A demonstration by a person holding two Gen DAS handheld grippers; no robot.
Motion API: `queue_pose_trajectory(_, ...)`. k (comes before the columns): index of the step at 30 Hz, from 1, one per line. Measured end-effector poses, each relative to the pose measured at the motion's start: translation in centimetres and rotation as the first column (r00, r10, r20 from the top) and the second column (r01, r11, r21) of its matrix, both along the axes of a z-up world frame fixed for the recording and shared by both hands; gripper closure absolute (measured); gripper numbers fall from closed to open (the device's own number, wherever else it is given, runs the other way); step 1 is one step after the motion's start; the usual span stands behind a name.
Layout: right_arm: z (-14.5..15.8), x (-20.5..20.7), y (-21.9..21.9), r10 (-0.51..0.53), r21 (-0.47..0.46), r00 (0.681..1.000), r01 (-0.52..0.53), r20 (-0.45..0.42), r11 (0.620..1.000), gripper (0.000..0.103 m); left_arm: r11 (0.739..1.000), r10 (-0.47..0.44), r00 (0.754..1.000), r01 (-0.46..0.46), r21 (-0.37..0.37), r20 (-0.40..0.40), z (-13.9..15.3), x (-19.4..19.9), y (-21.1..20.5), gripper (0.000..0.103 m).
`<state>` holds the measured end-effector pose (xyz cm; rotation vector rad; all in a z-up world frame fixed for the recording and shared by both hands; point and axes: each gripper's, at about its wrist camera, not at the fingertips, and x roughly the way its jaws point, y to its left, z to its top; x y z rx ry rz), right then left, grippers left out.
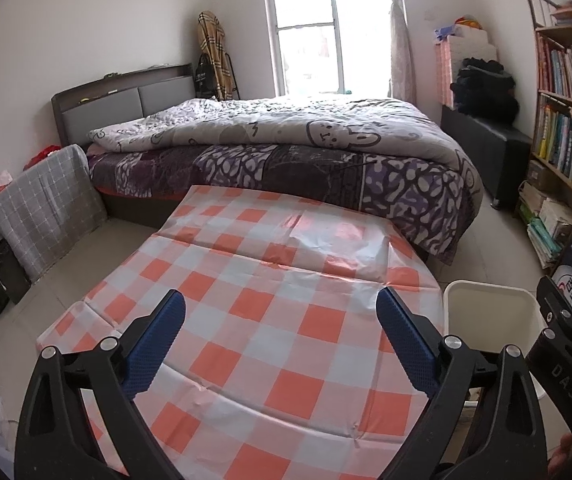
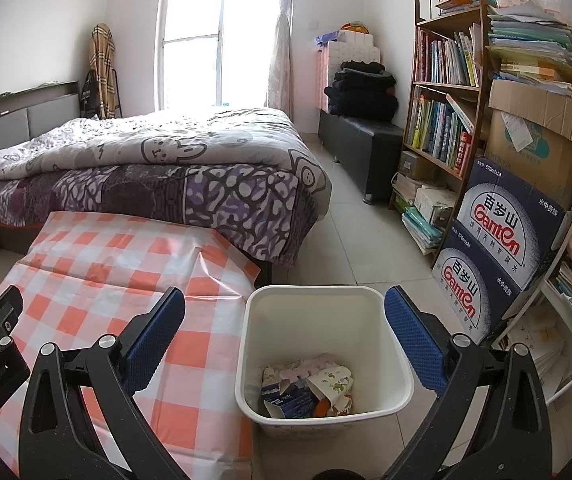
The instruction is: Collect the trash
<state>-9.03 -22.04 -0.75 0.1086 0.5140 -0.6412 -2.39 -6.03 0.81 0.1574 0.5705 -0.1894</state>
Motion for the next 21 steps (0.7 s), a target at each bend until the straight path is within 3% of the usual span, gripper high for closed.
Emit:
queue_pose_trajectory(10,0.1,0.0,-0.1,0.001,0.001,1.0,-0.001,-0.001,1.0,0.007,1.0,-0.017,1.0,0.017,-0.007,0.002,0.3,-0.2,-0.6,0.019)
queue_pose_trajectory(16,0.2,0.0,-0.2,0.002,-0.001,1.0,-0.002,0.0,1.0,0.007,1.0,-0.014,1.0,0.014,-0.01,-0.002,0.4,-0.2,-0.7,0.007)
queue_pose_trajectory(21,0.0,0.0,-0.1,0.002,0.001,1.0,-0.002,0.0,1.0,0.007,1.0,-0.012,1.0,0.012,-0.018,-0.029,0.2,-0.1,-0.9,0.007)
